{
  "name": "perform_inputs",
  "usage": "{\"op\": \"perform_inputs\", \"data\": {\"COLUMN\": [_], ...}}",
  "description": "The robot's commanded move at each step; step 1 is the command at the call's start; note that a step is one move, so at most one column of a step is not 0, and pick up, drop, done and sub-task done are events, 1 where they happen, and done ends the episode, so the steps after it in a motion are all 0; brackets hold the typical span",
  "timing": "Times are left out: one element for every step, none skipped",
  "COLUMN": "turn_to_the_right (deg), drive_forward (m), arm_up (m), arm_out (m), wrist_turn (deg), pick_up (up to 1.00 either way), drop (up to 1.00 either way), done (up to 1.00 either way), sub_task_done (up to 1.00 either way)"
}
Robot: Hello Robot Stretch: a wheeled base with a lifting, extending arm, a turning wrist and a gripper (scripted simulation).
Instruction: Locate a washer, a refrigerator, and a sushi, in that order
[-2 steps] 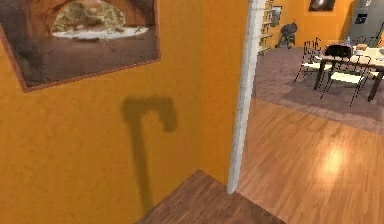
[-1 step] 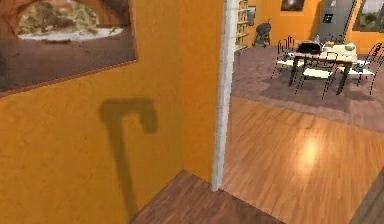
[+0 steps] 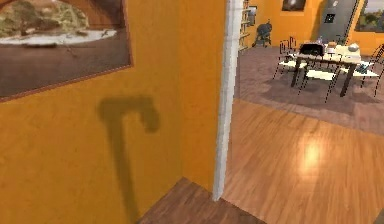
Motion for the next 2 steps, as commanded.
{"op": "perform_inputs", "data": {"turn_to_the_right": [27.0, 0.0], "drive_forward": [0.00, 1.00], "arm_up": [0.00, 0.00], "arm_out": [0.00, 0.00], "wrist_turn": [0.0, 0.0], "pick_up": [0.00, 0.00], "drop": [0.00, 0.00], "done": [0.00, 0.00], "sub_task_done": [0.00, 0.00]}}
